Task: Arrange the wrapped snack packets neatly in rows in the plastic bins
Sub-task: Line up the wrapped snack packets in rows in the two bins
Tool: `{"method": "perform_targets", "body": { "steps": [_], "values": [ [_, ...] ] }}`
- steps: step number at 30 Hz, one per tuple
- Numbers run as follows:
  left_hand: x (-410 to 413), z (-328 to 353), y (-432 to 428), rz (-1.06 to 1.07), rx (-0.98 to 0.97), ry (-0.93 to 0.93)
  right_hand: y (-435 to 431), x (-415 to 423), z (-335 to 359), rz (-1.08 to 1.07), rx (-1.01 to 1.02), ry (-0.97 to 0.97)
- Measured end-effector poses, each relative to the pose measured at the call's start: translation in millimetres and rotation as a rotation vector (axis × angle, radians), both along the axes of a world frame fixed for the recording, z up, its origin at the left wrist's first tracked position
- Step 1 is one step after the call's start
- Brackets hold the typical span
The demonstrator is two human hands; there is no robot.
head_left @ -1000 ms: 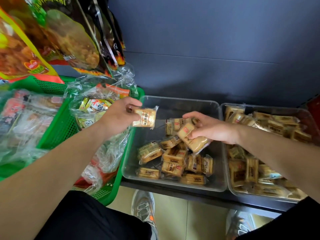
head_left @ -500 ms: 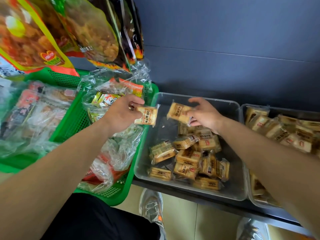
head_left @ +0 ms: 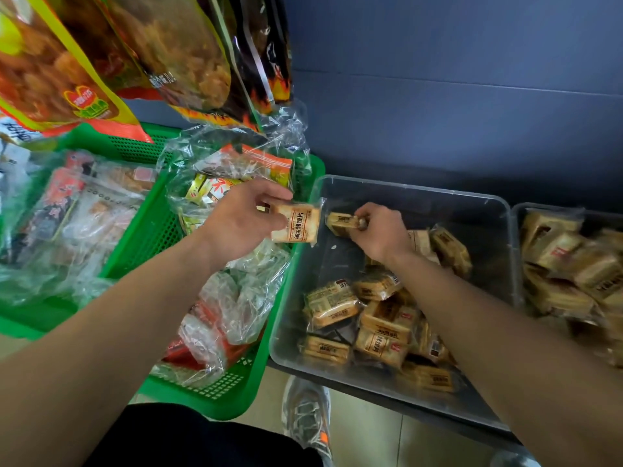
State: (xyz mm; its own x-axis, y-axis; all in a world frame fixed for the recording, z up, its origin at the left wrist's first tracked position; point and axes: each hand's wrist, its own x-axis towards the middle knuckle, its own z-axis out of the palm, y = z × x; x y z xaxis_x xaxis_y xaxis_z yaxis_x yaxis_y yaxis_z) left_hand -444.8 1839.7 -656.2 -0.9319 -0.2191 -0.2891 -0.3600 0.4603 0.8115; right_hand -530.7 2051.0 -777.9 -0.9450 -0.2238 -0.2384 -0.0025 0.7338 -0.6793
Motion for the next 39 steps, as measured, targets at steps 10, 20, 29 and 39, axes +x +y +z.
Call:
{"method": "perform_targets", "body": {
  "steps": [10, 20, 29, 39],
  "values": [
    [-1, -1, 0, -0.011, 0.045, -0.015, 6, -12, 3, 0.087, -0.05, -0.17],
    [2, 0, -3, -0.01, 0.051, -0.019, 33, -14, 14, 0.231, 0.224, -0.213],
    [-1, 2, 5, -0.031, 0.072, -0.032, 15, -10, 5, -0.059, -0.271, -0.296],
    [2, -2, 19, -0.108, 0.048, -0.042, 5, 3, 9, -0.046, 0.18, 0.016]
  ]
}}
